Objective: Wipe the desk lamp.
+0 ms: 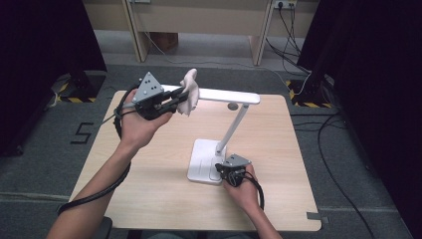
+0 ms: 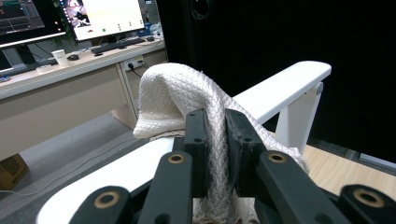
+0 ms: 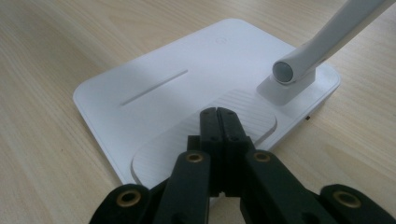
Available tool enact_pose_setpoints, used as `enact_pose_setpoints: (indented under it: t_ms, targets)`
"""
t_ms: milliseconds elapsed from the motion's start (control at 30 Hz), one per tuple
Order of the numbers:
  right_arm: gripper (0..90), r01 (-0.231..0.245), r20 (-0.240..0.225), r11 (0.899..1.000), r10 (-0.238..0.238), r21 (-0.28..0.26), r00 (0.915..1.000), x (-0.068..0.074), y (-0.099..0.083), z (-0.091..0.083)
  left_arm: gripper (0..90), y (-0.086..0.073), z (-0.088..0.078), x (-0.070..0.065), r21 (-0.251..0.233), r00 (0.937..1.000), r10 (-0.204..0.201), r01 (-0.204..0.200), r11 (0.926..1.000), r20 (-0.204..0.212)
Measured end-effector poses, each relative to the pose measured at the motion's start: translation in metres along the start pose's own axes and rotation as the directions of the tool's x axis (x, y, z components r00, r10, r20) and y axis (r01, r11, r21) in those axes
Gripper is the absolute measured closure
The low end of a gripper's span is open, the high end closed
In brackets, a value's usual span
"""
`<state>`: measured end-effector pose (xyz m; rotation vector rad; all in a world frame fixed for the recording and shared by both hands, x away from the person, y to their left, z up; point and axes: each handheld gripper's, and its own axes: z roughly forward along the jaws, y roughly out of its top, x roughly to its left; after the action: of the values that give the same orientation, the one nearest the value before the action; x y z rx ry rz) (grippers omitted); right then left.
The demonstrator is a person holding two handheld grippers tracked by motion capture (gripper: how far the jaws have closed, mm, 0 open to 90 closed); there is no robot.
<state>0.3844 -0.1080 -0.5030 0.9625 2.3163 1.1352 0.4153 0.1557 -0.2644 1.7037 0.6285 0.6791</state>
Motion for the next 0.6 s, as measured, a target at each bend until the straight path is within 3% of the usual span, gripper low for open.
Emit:
enact_pose_setpoints:
  t_ms: [600]
  targets:
    - [90.0, 0.003, 0.001, 1.000, -0.003, 0.000, 1.0000, 0.000, 0.000, 0.000, 79.9, 0.002, 0.013, -0.013, -0.009, 0.9998, 0.012, -0.011, 0.9999, 0.016]
